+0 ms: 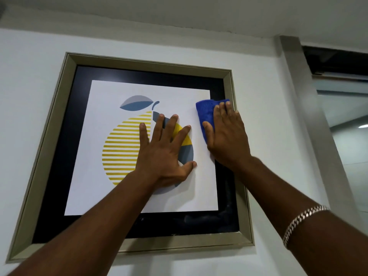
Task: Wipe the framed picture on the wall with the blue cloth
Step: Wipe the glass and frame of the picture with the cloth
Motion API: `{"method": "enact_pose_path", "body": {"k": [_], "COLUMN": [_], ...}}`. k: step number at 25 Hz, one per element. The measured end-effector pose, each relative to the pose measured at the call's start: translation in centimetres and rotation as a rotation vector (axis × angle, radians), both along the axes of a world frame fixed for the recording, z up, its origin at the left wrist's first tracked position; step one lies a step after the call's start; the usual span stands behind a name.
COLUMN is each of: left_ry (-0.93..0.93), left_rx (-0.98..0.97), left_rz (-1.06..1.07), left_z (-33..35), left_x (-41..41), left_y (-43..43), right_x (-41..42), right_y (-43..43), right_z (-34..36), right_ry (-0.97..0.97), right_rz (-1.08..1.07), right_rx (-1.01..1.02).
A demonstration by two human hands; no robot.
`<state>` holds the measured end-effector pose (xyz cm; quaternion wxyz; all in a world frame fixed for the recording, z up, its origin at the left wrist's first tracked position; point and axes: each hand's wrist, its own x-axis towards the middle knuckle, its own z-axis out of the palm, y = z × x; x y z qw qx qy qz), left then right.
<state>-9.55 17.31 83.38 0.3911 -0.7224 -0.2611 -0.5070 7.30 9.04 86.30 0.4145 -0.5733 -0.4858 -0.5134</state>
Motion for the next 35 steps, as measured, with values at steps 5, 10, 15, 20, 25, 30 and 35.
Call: {"method": "enact_pose_path", "body": {"k": [5, 10, 15, 20, 25, 30, 35], "left_ry": [0.010, 0.014, 0.012, 0.021, 0.021, 0.004, 0.020], "left_rx": [-0.008, -0.013, 0.004, 0.003, -0.011, 0.008, 0.011], "left_rz": [-0.014, -0.011, -0.008, -0.009, -0.015, -0.007, -0.013], "left_z": [0.1, -0.1, -0.2, -0.3, -0.4, -0.3, -0.3], "left_x": [-0.1, -0.2, -0.2, -0.4, -0.3, -0.2, -0.2], "left_y": [0.1, -0.2, 0.0, -0.3, -0.4, -0.1, -0.2], "right_x": [0.0, 0.3, -0.5, -0.2, 0.1, -0.8, -0.7], "right_y": [-0.2, 0.3, 0.5, 0.2, 0.0, -0.2, -0.3], "right_z": [-1.8, -5.2, 0.4, -6.9, -6.5, 0.1, -9.7], "right_ry": [-0.018, -0.028, 0.039, -0.008, -0.014, 0.051, 0.011], "right_rz": [0.062, 0.037, 0.027, 0.094, 0.056, 0.092, 0.087], "right_rx": [0.023, 0.018, 0.029, 0.038, -0.012, 0.010, 0.025]}}
